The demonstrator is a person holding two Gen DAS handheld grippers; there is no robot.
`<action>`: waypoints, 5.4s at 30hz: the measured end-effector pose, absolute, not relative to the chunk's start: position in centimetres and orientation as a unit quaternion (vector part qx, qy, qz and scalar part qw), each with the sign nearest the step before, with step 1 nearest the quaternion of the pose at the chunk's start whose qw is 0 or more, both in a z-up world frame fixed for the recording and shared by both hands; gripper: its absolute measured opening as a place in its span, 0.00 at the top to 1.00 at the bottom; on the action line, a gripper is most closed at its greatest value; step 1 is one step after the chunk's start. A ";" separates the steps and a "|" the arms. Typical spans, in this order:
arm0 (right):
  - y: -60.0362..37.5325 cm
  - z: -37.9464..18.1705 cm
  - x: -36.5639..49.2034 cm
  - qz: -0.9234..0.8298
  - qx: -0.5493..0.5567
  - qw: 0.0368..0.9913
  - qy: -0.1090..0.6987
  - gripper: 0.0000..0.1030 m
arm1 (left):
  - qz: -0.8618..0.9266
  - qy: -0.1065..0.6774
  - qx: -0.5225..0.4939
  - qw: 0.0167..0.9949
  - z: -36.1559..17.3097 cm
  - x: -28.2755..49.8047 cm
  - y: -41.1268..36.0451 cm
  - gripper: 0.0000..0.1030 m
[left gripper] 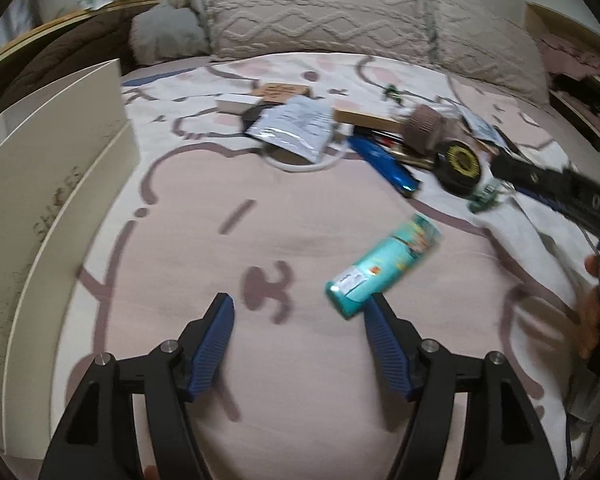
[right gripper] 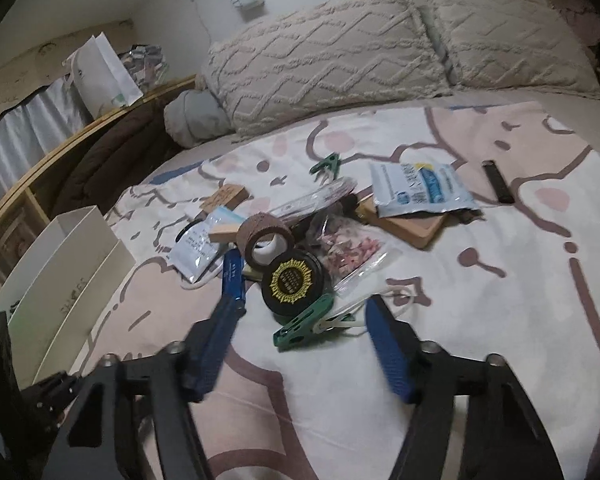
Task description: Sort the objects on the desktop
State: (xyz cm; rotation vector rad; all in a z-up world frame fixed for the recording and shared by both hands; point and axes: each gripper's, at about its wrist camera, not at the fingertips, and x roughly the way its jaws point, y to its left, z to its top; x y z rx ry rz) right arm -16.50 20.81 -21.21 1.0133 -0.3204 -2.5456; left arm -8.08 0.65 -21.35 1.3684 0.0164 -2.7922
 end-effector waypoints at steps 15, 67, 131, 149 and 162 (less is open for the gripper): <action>20.6 -21.9 -17.2 -0.898 0.373 0.199 -0.124 0.89 | -0.901 0.030 0.433 -0.001 -21.2 -8.2 0.5 0.24; 20.1 -20.4 -14.1 -0.910 0.380 0.154 0.065 0.16 | -0.895 0.131 0.426 -0.026 -21.8 -9.6 3.1 0.18; 21.9 -20.9 -6.8 -0.896 0.392 0.206 -0.015 0.95 | -0.899 0.109 0.423 -0.007 -21.3 -8.1 1.7 0.18; 22.3 -21.1 -3.3 -0.909 0.373 0.187 0.029 0.53 | -0.901 0.094 0.424 -0.003 -21.7 -7.9 2.0 0.18; 19.0 -22.4 -2.9 -0.880 0.399 0.257 0.020 0.36 | -0.900 0.093 0.425 -0.005 -21.8 -7.9 2.0 0.18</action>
